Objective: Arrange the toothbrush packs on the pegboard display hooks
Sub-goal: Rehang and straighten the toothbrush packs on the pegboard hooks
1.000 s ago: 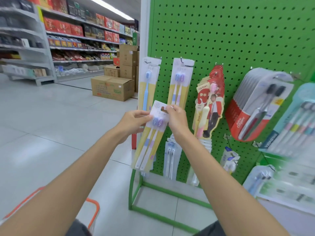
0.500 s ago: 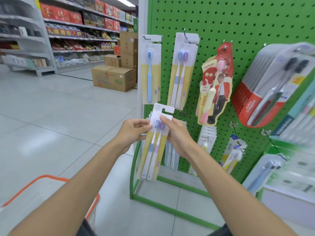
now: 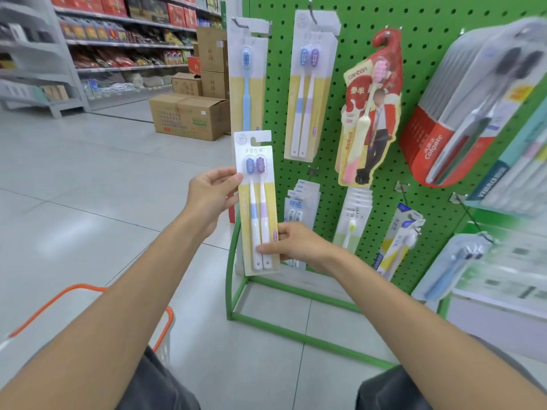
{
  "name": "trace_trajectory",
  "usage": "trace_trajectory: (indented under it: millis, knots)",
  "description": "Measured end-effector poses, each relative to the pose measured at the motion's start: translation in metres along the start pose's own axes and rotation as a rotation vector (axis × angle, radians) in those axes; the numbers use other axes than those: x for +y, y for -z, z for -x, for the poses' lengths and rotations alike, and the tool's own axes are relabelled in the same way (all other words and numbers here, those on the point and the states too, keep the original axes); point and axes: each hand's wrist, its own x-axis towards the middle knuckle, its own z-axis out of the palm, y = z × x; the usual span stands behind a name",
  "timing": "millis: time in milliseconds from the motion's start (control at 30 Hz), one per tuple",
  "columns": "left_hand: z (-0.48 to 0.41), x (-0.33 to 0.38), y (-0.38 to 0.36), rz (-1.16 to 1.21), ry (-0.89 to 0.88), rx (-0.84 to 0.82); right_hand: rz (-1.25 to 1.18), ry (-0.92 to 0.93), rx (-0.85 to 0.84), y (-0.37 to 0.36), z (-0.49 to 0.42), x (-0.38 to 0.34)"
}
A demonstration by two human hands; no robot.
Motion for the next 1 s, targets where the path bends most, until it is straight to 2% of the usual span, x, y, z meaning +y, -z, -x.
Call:
trace_trajectory:
  millis: [100,233,367,467,567,700,1000]
  knots:
    - [-0.001,0.001,0.003,0.071,0.005,0.029,0.058,0.065,0.027,0.002,0.005,-0.005]
    - [-0.002,-0.001,0.005,0.057,0.005,0.047,0.360,0.242,0.237,0.002,0.009,-0.008]
    - [0.007,0.003,-0.001,0.003,-0.012,-0.118,0.474,0.400,0.345,-0.002,0.013,-0.009]
    - [0.014,0.001,-0.005,-0.117,-0.044,-0.165,0.689,0.442,0.362,-0.009,0.012,-0.007]
    - [0.010,-0.001,-0.003,-0.074,-0.037,-0.111,0.570,0.374,0.263,-0.013,0.010,-0.003]
    - [0.008,0.001,-0.001,0.019,-0.053,-0.105,0.258,0.193,0.061,-0.014,0.008,-0.002]
    - [0.015,0.000,-0.003,0.151,0.070,-0.297,0.063,0.139,0.075,-0.014,0.001,-0.004]
